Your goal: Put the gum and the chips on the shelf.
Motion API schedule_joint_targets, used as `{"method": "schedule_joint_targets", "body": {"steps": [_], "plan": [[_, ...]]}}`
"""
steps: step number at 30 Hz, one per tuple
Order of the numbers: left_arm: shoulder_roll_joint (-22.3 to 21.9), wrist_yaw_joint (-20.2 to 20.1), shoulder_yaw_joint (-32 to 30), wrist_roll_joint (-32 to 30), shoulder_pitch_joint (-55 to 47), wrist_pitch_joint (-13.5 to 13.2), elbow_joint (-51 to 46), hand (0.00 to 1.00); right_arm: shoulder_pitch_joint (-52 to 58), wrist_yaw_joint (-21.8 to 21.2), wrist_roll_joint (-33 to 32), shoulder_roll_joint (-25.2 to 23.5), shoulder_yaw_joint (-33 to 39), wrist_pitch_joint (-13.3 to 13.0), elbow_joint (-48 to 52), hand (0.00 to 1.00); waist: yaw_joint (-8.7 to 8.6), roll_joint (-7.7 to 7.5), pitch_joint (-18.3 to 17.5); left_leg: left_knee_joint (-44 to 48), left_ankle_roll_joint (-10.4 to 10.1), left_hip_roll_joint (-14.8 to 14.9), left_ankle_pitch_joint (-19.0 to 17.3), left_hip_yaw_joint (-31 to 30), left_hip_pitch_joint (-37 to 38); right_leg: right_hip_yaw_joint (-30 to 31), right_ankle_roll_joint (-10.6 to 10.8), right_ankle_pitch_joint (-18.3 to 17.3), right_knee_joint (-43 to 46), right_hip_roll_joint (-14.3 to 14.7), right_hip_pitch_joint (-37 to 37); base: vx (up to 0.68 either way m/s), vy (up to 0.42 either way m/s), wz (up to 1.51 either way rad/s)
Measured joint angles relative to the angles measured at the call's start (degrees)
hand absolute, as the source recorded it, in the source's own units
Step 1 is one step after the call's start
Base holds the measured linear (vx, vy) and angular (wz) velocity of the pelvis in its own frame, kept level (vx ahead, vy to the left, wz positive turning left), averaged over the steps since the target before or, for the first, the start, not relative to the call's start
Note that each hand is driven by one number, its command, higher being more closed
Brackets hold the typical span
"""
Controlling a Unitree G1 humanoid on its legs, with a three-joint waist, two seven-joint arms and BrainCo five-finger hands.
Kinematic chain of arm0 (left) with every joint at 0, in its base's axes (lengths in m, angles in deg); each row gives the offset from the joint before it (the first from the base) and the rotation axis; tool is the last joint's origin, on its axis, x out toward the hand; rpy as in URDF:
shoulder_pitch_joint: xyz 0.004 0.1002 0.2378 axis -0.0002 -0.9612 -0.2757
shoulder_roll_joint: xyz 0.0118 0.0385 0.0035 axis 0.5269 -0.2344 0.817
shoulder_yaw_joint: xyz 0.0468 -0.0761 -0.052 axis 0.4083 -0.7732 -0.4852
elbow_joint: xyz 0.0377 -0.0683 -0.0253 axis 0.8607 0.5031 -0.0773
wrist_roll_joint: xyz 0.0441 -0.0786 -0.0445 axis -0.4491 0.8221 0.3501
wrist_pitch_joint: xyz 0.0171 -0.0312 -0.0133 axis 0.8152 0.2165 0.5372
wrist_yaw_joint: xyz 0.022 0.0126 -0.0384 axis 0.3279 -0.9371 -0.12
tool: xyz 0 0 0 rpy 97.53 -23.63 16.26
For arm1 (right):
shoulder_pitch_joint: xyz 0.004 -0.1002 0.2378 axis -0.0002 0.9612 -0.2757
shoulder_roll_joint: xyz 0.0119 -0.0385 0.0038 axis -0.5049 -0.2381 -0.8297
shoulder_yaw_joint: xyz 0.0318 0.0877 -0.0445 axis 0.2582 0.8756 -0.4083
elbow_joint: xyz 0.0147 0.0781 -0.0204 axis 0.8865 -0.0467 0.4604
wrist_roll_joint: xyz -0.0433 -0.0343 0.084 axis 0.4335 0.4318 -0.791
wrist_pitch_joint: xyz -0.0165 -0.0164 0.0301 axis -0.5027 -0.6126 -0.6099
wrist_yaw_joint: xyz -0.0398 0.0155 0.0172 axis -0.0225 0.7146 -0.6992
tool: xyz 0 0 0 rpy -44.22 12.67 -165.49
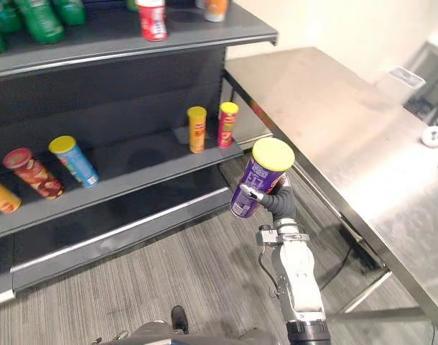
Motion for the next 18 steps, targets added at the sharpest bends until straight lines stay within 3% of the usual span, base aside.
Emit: {"method": "schedule_joint_targets", "body": {"steps": [1, 2, 4, 6, 8, 12, 18], "plan": [[0.8, 0.0, 0.0, 0.0, 0.3, 0.0, 0.1, 0.00, 1.6, -0.3, 0.2, -0.1, 0.9, 0.0, 0.7, 1.00, -1.10, -0.23, 0.1, 0.3, 0.0, -0.2, 0.0, -4.1, -0.8, 11.9, 1.9, -2.1, -2.9, 5.5, -1.0, 0.08, 0.006, 1.64], [1.3, 0.0, -0.1, 0.1, 0.4, 0.0, 0.2, 0.00, 3.7, -0.4, 0.2, -0.3, 2.1, 0.0, 2.1, 1.00, -1.35, -0.80, 0.1, 0.7, -0.1, -1.4, 0.0, -7.1, -1.0, 19.4, 3.0, -2.8, -4.3, 7.8, -1.3, 0.08, 0.009, 1.59], [1.6, 0.0, -0.2, 0.1, 0.3, 0.0, 0.2, 0.00, 6.8, -0.3, 0.2, -0.6, 3.1, 0.0, 4.4, 1.00, -1.47, -2.22, 0.4, 1.8, -0.4, -4.4, 0.1, -10.8, -1.3, 23.2, 4.6, -3.4, -5.2, 6.7, -1.5, 0.09, 0.006, 1.47], [2.0, 0.0, -0.2, 0.1, 0.3, 0.0, 0.1, 0.00, 8.0, -0.4, 0.2, -1.3, 3.1, 0.0, 4.9, 1.00, -1.34, -3.72, 0.5, 2.6, -0.4, -6.3, 0.0, -13.2, -1.3, 21.1, 5.1, -2.9, -7.8, 4.7, -1.2, 0.15, -0.047, 1.12], [2.4, 0.0, -1.9, 0.1, -0.2, 0.0, 0.1, 0.00, 7.1, -0.7, 0.2, -1.6, 1.6, 0.1, 5.0, 1.00, -0.75, -4.79, 0.6, 6.5, -1.4, -6.3, -1.8, -14.8, -3.0, 19.3, 6.0, 0.8, -14.5, 5.2, -0.2, 0.14, -0.096, 0.48], [1.0, -0.2, -3.6, 0.6, -1.0, 0.1, 0.1, 0.00, 5.6, -0.8, 0.1, -2.7, 1.5, 0.1, 4.9, 1.00, 0.33, -4.51, 0.6, 10.8, -3.4, -3.6, -5.4, -13.9, -4.8, 18.5, 6.0, 0.6, -22.0, 8.1, 3.8, 0.07, -0.145, -0.17], [-0.4, -0.7, -4.0, 0.6, -0.6, 0.1, -0.2, 0.00, 6.5, -0.8, -0.2, -2.6, 4.4, 0.1, 4.1, 1.00, -1.29, -3.76, 0.6, 8.5, -5.1, -1.2, -5.2, -14.9, -2.7, 16.6, 5.5, 0.7, -25.3, 10.6, 6.7, 0.11, -0.139, 0.04]]}}
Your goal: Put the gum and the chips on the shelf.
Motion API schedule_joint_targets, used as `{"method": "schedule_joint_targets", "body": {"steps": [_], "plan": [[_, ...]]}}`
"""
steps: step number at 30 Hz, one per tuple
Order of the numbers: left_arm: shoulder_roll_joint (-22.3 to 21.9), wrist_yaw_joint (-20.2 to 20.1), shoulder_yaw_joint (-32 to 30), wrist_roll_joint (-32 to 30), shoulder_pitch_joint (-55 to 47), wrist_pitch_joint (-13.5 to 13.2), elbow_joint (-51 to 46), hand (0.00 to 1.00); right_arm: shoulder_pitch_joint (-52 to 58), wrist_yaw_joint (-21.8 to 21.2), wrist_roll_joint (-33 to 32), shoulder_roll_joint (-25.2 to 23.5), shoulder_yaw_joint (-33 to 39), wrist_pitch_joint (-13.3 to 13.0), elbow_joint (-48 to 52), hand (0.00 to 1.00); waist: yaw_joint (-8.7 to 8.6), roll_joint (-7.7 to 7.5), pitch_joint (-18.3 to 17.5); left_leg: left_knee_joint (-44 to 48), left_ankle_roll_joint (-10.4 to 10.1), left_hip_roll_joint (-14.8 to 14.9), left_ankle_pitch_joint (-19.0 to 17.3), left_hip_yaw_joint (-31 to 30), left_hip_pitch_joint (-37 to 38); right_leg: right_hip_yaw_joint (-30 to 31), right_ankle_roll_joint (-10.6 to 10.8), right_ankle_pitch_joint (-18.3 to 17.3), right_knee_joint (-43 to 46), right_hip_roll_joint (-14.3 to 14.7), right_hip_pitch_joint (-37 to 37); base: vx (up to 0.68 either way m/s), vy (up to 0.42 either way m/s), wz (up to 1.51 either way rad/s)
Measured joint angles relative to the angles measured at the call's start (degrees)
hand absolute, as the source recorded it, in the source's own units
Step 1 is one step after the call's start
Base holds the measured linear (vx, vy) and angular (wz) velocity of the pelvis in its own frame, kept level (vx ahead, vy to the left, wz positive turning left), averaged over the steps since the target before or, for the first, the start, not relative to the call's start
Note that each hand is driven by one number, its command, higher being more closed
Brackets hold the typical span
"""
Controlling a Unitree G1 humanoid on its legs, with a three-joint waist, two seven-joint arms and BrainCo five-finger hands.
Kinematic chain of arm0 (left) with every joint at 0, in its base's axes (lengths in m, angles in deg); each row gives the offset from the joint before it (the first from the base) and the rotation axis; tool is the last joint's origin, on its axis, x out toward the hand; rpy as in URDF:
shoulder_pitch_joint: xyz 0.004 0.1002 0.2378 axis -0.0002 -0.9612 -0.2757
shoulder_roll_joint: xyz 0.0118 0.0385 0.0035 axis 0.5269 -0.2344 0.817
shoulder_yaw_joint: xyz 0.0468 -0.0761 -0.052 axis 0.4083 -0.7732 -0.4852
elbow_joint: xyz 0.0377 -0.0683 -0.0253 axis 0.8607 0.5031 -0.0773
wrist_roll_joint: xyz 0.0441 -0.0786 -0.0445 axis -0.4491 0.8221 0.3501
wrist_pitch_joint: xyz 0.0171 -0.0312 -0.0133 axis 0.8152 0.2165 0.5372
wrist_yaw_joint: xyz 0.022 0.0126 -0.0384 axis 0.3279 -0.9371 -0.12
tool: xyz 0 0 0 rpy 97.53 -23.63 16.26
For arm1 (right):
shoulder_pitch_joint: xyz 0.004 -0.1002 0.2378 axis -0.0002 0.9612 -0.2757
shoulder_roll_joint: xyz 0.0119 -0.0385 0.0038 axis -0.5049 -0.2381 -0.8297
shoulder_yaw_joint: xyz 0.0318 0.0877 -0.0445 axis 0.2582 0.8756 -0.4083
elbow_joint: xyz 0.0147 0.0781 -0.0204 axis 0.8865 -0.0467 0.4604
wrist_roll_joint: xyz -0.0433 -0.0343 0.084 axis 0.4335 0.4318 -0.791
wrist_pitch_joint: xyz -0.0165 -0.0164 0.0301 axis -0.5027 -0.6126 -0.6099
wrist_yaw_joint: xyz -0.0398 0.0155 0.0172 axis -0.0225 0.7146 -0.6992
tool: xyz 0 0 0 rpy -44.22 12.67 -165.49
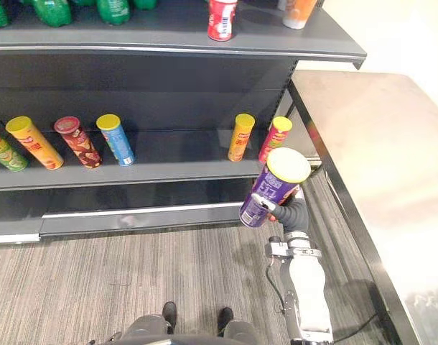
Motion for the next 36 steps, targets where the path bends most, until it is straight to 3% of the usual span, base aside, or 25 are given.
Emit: {"method": "schedule_joint_targets", "body": {"steps": [5, 14, 18, 20, 23, 26, 30, 36], "plan": [[0.0, -0.5, 0.0, 0.0, 0.1, 0.0, -1.1, 0.00, 0.9, 0.0, -0.1, -0.1, -0.9, 0.3, -3.3, 1.00, 0.11, 0.11, -0.2, -4.2, -0.4, -0.1, 1.9, -0.4, 3.3, -1.4, 0.0, 0.0, -0.1, 0.0, 1.2, 0.10, -0.014, 0.07], [-0.1, -0.4, 1.9, 0.0, 0.3, 0.0, -2.0, 0.00, -1.5, 0.5, 2.9, -0.2, -5.3, 0.4, -9.3, 1.00, 0.32, 0.86, -0.5, -3.4, -1.1, -0.6, 2.8, -4.3, 2.9, -6.4, 0.1, 0.0, -1.7, -0.1, 4.0, -0.02, -0.009, 0.25], [-1.1, 0.3, 2.7, 0.3, 1.1, 0.0, -2.0, 0.00, -4.8, 2.0, 4.6, -0.2, -9.2, 0.4, -10.4, 1.00, 0.79, 2.88, -0.6, -0.8, -1.0, -0.3, 1.7, -5.4, -1.2, -10.3, -0.6, -0.4, -2.7, 0.1, 3.9, -0.12, -0.040, 0.40], [-1.2, 0.6, 3.9, 1.9, 1.5, 0.0, -2.0, 0.00, -5.8, 3.2, 5.1, -0.3, -9.7, 0.4, -10.6, 1.00, 0.34, 3.86, -1.0, -0.1, -0.9, 1.9, 1.9, -0.4, -3.1, -14.3, -0.7, -0.4, -2.7, -0.3, 4.1, -0.08, -0.036, 1.02], [-1.2, 0.8, 6.6, 2.3, 2.4, 0.0, -2.0, 0.00, -9.2, 6.0, 5.7, 0.2, -8.9, 0.4, -12.8, 1.00, 0.34, 5.46, -0.4, -0.5, -1.2, 4.2, 5.7, 5.7, -5.5, -20.1, -0.6, -0.5, -2.5, -0.9, 4.2, -0.04, 0.010, 1.02], [-1.1, 1.1, 8.4, 2.3, 2.7, 0.0, -2.0, 0.00, -13.2, 8.0, 7.3, -0.2, -8.6, 0.7, -14.5, 1.00, 2.09, 5.81, 0.4, -3.3, -0.6, 2.8, 8.3, 4.1, -6.2, -21.7, -0.3, -0.2, -2.0, -1.8, 2.7, -0.02, 0.080, 0.41], [-1.0, 1.4, 9.8, 2.1, 3.0, 0.0, -2.2, 0.00, -19.3, 9.9, 8.5, 0.0, -6.9, 1.8, -14.9, 1.00, 2.97, 6.60, 2.1, -6.0, 0.0, 1.3, 10.6, 2.6, -6.8, -23.3, 0.1, -0.5, 0.0, -3.2, 0.9, -0.01, 0.079, 0.25], [-0.7, 2.2, 13.5, 1.7, 5.0, -0.1, -3.5, 0.00, -38.2, 17.2, 10.5, 3.9, 1.1, 2.1, -24.8, 1.00, 3.72, 8.67, 8.1, -5.4, 0.6, -0.3, 12.1, 3.0, -11.4, -22.4, 0.6, -3.1, 9.8, -7.8, -7.4, -0.06, 0.076, 0.02]]}}
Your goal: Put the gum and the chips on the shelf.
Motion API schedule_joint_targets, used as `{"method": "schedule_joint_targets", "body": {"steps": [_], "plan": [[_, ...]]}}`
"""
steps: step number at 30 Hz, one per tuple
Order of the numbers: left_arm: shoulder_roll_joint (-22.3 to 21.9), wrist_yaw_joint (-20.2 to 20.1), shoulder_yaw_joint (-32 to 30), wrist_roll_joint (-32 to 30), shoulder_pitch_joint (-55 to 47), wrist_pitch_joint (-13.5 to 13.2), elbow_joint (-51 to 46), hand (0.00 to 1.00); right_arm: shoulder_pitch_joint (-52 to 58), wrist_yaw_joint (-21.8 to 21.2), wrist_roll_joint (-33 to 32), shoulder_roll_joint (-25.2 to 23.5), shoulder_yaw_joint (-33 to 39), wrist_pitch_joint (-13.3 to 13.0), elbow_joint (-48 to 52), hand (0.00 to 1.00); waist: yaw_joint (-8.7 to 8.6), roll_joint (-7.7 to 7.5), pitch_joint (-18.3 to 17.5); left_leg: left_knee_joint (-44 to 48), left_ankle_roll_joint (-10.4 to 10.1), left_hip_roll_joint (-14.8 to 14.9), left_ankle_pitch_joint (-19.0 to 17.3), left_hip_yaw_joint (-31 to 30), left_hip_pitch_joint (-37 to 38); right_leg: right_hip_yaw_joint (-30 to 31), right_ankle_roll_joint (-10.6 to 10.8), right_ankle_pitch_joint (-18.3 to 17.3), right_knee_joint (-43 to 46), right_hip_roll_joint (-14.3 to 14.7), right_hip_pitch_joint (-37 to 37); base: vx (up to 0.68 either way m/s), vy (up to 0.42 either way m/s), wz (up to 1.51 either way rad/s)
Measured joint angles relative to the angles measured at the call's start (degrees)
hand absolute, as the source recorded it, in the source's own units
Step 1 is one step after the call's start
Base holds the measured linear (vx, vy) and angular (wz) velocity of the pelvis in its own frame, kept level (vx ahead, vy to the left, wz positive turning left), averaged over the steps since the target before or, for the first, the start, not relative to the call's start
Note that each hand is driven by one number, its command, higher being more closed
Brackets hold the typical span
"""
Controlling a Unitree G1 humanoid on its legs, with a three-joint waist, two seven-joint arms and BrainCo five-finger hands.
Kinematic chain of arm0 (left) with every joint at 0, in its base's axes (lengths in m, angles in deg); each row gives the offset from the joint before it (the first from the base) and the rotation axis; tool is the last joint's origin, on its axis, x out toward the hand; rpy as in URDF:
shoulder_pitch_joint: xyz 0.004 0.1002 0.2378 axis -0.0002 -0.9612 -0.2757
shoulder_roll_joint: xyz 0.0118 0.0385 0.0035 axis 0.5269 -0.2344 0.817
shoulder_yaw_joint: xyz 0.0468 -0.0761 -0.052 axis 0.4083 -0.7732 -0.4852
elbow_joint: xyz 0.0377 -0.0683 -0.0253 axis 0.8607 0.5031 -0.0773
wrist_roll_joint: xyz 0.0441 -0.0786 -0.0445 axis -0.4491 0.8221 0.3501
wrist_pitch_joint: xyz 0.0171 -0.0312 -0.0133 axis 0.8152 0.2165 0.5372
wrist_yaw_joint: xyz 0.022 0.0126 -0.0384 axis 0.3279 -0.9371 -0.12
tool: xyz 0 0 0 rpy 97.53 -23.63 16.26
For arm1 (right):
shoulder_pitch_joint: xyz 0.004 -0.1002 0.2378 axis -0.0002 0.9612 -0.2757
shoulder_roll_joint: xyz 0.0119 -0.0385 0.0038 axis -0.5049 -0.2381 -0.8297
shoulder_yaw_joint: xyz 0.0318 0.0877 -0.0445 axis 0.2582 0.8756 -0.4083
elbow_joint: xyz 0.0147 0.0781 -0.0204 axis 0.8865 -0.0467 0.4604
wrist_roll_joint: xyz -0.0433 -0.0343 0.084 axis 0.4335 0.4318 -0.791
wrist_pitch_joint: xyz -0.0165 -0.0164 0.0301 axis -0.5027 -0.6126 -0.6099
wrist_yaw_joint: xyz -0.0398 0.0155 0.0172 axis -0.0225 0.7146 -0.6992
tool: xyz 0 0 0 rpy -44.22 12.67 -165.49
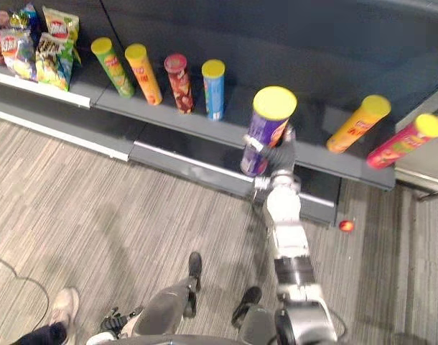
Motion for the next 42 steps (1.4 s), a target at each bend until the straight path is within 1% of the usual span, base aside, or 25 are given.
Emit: {"method": "schedule_joint_targets", "body": {"steps": [2, 3, 5, 6, 8, 12, 13, 14, 17, 21, 22, 23, 24, 27, 29, 33, 38, 42], "plan": [[0.4, 0.7, 0.0, 0.2, 0.8, -0.1, -0.9, 0.00, -7.3, 2.7, 1.2, 1.5, 1.1, 0.3, -4.0, 1.00, 0.49, 0.11, 2.8, 0.7, 0.0, -0.2, 0.0, 1.9, -1.2, 2.3, -0.1, -0.6, 3.1, -1.4, -3.4, -0.06, 0.053, -0.34], [0.6, 0.8, 0.1, 0.4, 1.6, -0.1, -0.8, 0.00, -9.5, 3.5, 1.2, 2.6, 1.3, 0.3, -4.8, 1.00, 0.91, 0.27, 3.5, 1.0, 0.0, -0.2, 0.0, 2.6, -2.0, 2.9, -0.2, -0.6, 3.9, -1.6, -4.6, -0.05, 0.022, -0.33], [0.9, 1.0, 0.4, 0.6, 2.9, -0.2, -1.0, 0.00, -13.2, 4.6, 1.2, 3.8, 2.4, 0.4, -6.5, 1.00, 1.29, 0.55, 4.7, 1.7, 0.0, -0.2, 0.0, 3.2, -3.4, 3.9, -0.4, -0.8, 5.1, -2.0, -6.7, -0.04, 0.001, -0.19], [1.1, 1.2, 0.8, 0.7, 3.6, -0.4, -2.1, 0.00, -16.3, 5.9, 1.2, 4.9, 3.3, 0.4, -8.1, 1.00, 1.37, 0.67, 5.4, 2.5, 0.0, 0.0, 0.0, 3.6, -4.9, 4.5, -0.6, -0.9, 6.2, -2.2, -8.6, -0.02, -0.019, -0.16], [1.5, 1.7, 1.7, 2.2, 4.5, -1.4, -3.0, 0.00, -18.2, 7.1, 1.2, 6.0, 4.0, 0.4, -8.7, 1.00, 1.78, 0.69, 6.3, 3.3, 0.0, 0.4, 0.0, 4.3, -6.1, 5.3, -0.8, -1.1, 7.3, -2.2, -10.3, 0.00, -0.037, -0.16], [1.5, 2.4, 3.1, 2.9, 6.2, -2.7, -5.0, 0.00, -20.9, 8.7, 1.3, 8.1, 5.7, 0.5, -10.4, 1.00, 2.15, 1.37, 7.2, 5.6, 0.2, 0.8, 0.0, 4.3, -9.2, 5.5, -1.6, -2.1, 10.0, -2.6, -13.5, 0.01, -0.078, -0.03], [1.6, 2.6, 4.3, 4.7, 7.3, -3.3, -5.4, 0.00, -22.7, 9.9, 1.3, 9.3, 6.9, 0.4, -11.7, 1.00, 2.58, 1.90, 7.6, 6.5, 0.2, 1.1, -0.1, 4.2, -11.0, 5.6, -2.0, -2.7, 11.3, -2.8, -15.5, -0.01, -0.078, 0.02], [1.6, 2.7, 4.5, 5.1, 7.5, -3.5, -5.5, 0.00, -23.4, 10.2, 1.3, 9.4, 7.3, 0.4, -12.4, 1.00, 2.61, 2.05, 7.6, 6.6, 0.3, 1.2, 0.0, 4.2, -11.5, 5.6, -2.2, -2.8, 11.7, -2.8, -16.0, -0.02, -0.080, 0.02], [1.5, 3.0, 5.1, 5.2, 8.4, -3.8, -5.5, 0.00, -26.7, 11.9, 1.3, 9.8, 9.0, 0.5, -14.8, 1.00, 2.79, 3.06, 8.4, 7.1, 0.5, 1.7, 0.3, 3.9, -13.4, 5.4, -2.8, -3.3, 13.2, -2.7, -18.2, -0.02, -0.071, 0.03], [1.5, 3.2, 6.4, 6.1, 9.2, -4.1, -5.6, 0.00, -29.4, 13.7, 1.3, 11.5, 9.9, 0.5, -15.9, 1.00, 3.17, 4.32, 9.0, 7.3, 0.2, 1.9, 1.1, 2.8, -16.2, 4.7, -3.5, -4.2, 15.3, -2.9, -21.1, -0.02, -0.082, 0.09], [1.5, 3.2, 6.5, 6.6, 9.2, -4.1, -5.5, 0.00, -30.1, 13.9, 1.3, 11.7, 9.9, 0.5, -16.5, 1.00, 3.25, 4.34, 9.0, 7.3, 0.2, 1.9, 1.2, 2.8, -16.6, 4.7, -3.6, -4.3, 15.6, -2.9, -21.7, -0.02, -0.095, 0.07], [1.3, 3.2, 6.7, 6.9, 9.3, -4.1, -5.4, 0.00, -31.1, 14.2, 1.3, 12.1, 10.3, 0.6, -16.8, 1.00, 3.61, 4.67, 9.2, 7.3, 0.2, 2.0, 1.5, 2.7, -17.3, 4.7, -3.8, -4.5, 16.0, -3.0, -22.5, -0.01, -0.080, 0.02], [1.1, 3.2, 6.8, 7.2, 9.7, -4.1, -5.3, 0.00, -32.0, 14.3, 1.3, 12.5, 10.9, 0.6, -16.8, 1.00, 4.29, 5.04, 9.5, 7.3, 0.2, 2.1, 1.6, 2.7, -17.7, 4.7, -4.0, -4.7, 16.6, -3.0, -23.2, -0.02, -0.096, 0.04], [1.1, 3.3, 6.8, 7.3, 9.9, -4.5, -5.3, 0.00, -34.0, 14.2, 1.3, 12.8, 11.1, 0.6, -16.8, 1.00, 4.80, 5.65, 9.9, 7.2, -0.1, 2.1, 2.2, 2.5, -18.6, 4.4, -4.3, -5.4, 17.9, -3.4, -24.3, -0.01, -0.079, 0.07], [1.1, 3.4, 6.8, 7.3, 10.4, -4.5, -5.2, 0.00, -34.4, 14.2, 1.3, 13.2, 11.0, 0.6, -16.8, 1.00, 5.50, 5.66, 10.0, 6.8, -0.3, 2.0, 2.5, 2.2, -18.9, 4.0, -4.5, -6.1, 18.8, -3.8, -24.9, -0.01, -0.072, 0.11], [1.0, 3.9, 6.7, 7.3, 11.5, -4.6, -5.3, 0.00, -36.3, 14.1, 1.3, 13.9, 10.3, 0.6, -16.8, 1.00, 5.70, 5.66, 10.0, 5.7, -0.7, 1.7, 3.9, 0.1, -20.3, 2.1, -5.0, -7.3, 20.3, -4.4, -26.0, -0.01, -0.092, 0.29], [1.0, 4.7, 6.7, 7.3, 11.7, -4.6, -5.3, 0.00, -39.4, 14.1, 1.3, 14.3, 8.8, 0.5, -16.8, 1.00, 5.98, 5.66, 10.0, 4.9, -1.2, 0.5, 5.0, -1.8, -21.5, 0.2, -5.2, -9.5, 23.6, -6.4, -27.3, -0.01, -0.075, 0.26], [0.4, 4.8, 6.6, 7.3, 12.2, -4.6, -5.5, 0.00, -41.2, 14.1, 1.2, 15.5, 8.7, 0.5, -16.8, 1.00, 6.35, 5.66, 10.0, 4.2, -1.4, 0.3, 5.8, -2.3, -23.1, -0.8, -5.5, -9.9, 24.7, -7.0, -29.0, -0.01, -0.059, 0.14]]}}
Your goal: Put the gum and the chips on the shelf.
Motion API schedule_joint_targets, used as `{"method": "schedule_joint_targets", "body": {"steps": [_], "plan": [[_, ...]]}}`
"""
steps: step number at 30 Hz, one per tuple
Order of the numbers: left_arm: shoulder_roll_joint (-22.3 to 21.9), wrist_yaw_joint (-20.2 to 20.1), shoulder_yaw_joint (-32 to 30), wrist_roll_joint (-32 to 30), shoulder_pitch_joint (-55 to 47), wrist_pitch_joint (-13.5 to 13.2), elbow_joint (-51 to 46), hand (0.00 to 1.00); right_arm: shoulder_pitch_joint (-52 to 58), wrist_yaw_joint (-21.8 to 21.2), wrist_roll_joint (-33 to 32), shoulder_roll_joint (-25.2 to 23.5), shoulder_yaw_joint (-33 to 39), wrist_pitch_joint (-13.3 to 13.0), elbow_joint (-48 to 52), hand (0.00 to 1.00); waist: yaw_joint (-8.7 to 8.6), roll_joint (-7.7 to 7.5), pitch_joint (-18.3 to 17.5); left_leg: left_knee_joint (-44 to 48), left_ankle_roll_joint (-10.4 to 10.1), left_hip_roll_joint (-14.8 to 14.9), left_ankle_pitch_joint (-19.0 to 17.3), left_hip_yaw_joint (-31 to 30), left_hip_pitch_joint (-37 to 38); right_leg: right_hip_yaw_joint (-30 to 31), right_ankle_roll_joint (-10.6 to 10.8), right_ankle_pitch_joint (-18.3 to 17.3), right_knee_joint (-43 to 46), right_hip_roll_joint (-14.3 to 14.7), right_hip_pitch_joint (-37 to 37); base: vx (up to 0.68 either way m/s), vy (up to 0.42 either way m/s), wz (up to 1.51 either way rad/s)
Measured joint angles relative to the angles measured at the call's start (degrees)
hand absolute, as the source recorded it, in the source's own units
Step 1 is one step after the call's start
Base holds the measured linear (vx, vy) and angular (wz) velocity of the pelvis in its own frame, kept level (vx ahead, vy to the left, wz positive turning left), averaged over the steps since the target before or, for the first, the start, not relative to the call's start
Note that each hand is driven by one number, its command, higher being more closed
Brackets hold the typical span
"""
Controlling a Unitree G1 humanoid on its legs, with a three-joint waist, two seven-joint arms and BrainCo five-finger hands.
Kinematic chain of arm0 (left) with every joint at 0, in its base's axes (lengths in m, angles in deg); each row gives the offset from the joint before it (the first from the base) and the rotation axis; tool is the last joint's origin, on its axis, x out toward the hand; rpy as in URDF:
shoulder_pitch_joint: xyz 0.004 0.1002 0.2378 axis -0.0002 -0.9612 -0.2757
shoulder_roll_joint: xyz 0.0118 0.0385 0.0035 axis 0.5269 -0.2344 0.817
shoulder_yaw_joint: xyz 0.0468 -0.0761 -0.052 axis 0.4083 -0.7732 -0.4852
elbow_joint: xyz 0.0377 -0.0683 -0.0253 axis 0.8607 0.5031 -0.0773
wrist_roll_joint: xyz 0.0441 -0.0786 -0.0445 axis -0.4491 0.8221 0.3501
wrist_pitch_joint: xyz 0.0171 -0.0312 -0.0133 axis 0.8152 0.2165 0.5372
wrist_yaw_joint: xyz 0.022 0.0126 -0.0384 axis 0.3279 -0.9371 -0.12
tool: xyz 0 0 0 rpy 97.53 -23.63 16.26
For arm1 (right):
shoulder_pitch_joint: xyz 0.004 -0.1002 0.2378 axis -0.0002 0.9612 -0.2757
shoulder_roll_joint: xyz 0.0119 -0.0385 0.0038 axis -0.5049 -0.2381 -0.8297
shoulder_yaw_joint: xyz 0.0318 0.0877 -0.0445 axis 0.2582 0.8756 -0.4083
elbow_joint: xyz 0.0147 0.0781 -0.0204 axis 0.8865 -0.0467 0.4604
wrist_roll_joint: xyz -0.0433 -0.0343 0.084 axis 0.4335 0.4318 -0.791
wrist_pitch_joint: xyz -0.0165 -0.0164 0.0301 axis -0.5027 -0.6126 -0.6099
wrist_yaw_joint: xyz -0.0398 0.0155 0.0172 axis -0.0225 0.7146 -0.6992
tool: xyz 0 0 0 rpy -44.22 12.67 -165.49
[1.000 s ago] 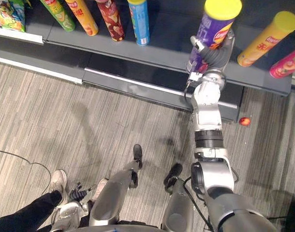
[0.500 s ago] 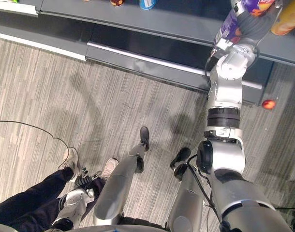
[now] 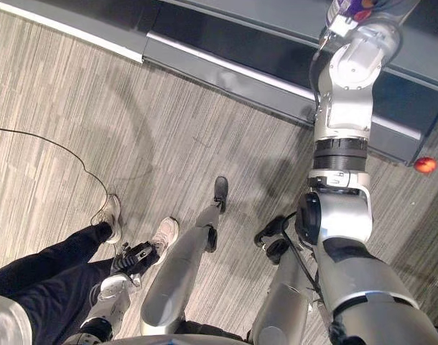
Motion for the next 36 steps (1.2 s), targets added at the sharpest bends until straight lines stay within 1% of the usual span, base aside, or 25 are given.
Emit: {"method": "schedule_joint_targets", "body": {"steps": [2, 7, 10, 11, 12, 14, 18, 21, 23, 27, 30, 31, 36], "plan": [[-0.3, 0.1, -0.1, 0.0, 0.9, 0.0, -0.4, 0.00, -0.2, 0.1, 0.0, 1.4, 0.2, 0.0, 0.0, 1.00, 0.39, 0.00, 0.0, 0.0, 0.1, -0.4, 0.4, -0.2, -1.0, -0.4, -0.1, -0.7, 1.2, -0.8, -1.0, -0.01, -0.065, 0.17], [-0.4, 0.3, -0.4, 0.0, 1.1, -0.1, -2.8, 0.00, -2.2, 0.1, 0.0, 1.6, 0.1, 0.0, 0.0, 1.00, 0.32, 0.00, 0.0, 0.0, 0.0, -0.7, 0.7, -0.5, -2.5, -1.0, -0.3, -1.2, 2.8, -1.8, -2.7, -0.01, -0.064, 0.10], [-0.5, 0.4, -0.6, 0.1, 1.4, -0.1, -3.9, 0.00, -3.8, 0.2, 0.1, 3.5, -0.4, 0.0, 0.0, 1.00, 0.29, 0.00, 0.0, 0.0, -0.1, -0.6, 1.0, 0.4, -4.1, -1.6, -0.6, -1.7, 4.1, -2.5, -4.2, -0.02, -0.055, 0.17], [-0.9, 0.4, -0.7, 0.3, 1.5, -0.2, -4.4, 0.00, -4.7, 0.4, 0.1, 4.3, -0.5, 0.0, 0.1, 1.00, 0.12, 0.00, 0.0, 0.0, 0.1, -0.7, 1.3, 1.2, -4.8, -1.6, -0.5, -2.3, 4.9, -3.2, -5.0, -0.03, -0.058, 0.19], [-1.5, 0.5, -0.9, 1.6, 1.6, -0.6, -4.6, 0.00, -5.5, 0.6, 0.1, 4.9, -0.7, 0.0, 0.1, 1.00, 0.16, 0.00, 0.0, 0.1, 0.3, -0.6, 1.5, 2.1, -5.6, -1.6, -0.6, -2.3, 5.4, -3.5, -5.9, -0.02, -0.046, 0.17], [-2.5, 0.5, -1.8, 2.3, 1.8, -0.5, -4.9, 0.00, -6.0, 1.3, 0.1, 5.5, -1.5, 0.0, 0.2, 1.00, -0.01, 0.00, 0.0, 0.2, 0.5, -0.6, 1.8, 2.3, -6.6, -1.7, -0.6, -2.4, 6.1, -3.9, -7.0, -0.03, -0.049, 0.08], [-3.2, 0.6, -2.8, 2.3, 1.8, -0.7, -5.7, 0.00, -6.5, 1.7, 0.1, 5.5, -1.7, 0.0, 0.4, 1.00, -0.19, -0.01, 0.0, 1.1, 0.6, -0.6, 1.8, 2.3, -8.0, -1.7, -0.8, -2.5, 7.0, -4.3, -8.2, -0.02, -0.051, 0.04], [-3.6, 0.6, -2.9, 2.3, 1.9, -1.1, -5.8, 0.00, -7.3, 2.2, 0.1, 5.6, -2.7, 0.0, 0.5, 1.00, -0.43, -0.03, 0.0, 1.7, 0.5, -0.6, 1.8, 3.0, -8.9, -1.7, -1.2, -3.3, 8.1, -5.0, -9.2, -0.03, -0.062, 0.07], [-3.6, 0.6, -2.9, 2.3, 1.9, -1.2, -5.9, 0.00, -7.7, 2.4, 1.5, 5.6, -4.2, 0.0, 0.9, 1.00, -0.53, -0.05, 0.0, 2.0, 0.5, -0.3, 1.8, 3.6, -9.6, -1.7, -1.5, -3.6, 8.8, -5.1, -9.9, -0.03, -0.058, 0.03], [-3.6, 0.6, -2.9, 2.3, 1.9, -1.3, -5.9, 0.00, -7.8, 2.5, 2.3, 5.8, -4.5, 0.0, 2.8, 1.00, -0.65, -0.05, 0.0, 2.1, 0.6, -0.2, 2.2, 3.9, -10.2, -2.4, -1.5, -4.3, 9.8, -5.7, -10.1, -0.03, -0.064, 0.12], [-3.6, 0.6, -2.9, 2.4, 1.9, -1.3, -5.9, 0.00, -8.6, 2.6, 2.3, 6.0, -4.8, 0.0, 2.8, 1.00, -0.46, -0.07, 0.0, 2.0, 0.7, -0.3, 2.5, 4.0, -10.5, -2.6, -1.6, -4.5, 10.1, -5.8, -10.5, -0.02, -0.053, 0.08], [-3.6, 0.6, -3.0, 2.4, 1.9, -1.3, -5.9, 0.00, -9.0, 2.6, 2.3, 6.0, -5.3, 0.0, 2.8, 0.00, -0.45, -0.07, 0.0, 2.0, 0.7, -0.3, 2.6, 4.0, -10.7, -2.6, -1.6, -4.5, 10.2, -5.9, -10.6, -0.02, -0.044, 0.01], [-3.6, 0.6, -3.1, 2.4, 1.9, -1.6, -5.9, 0.00, -10.5, 2.6, 2.3, 6.2, -6.2, -0.2, 2.8, 0.00, -0.71, -0.10, 0.0, 1.4, 0.7, -0.8, 3.2, 3.9, -10.7, -3.0, -1.6, -5.1, 11.4, -7.0, -10.9, -0.03, -0.063, 0.09]]}}
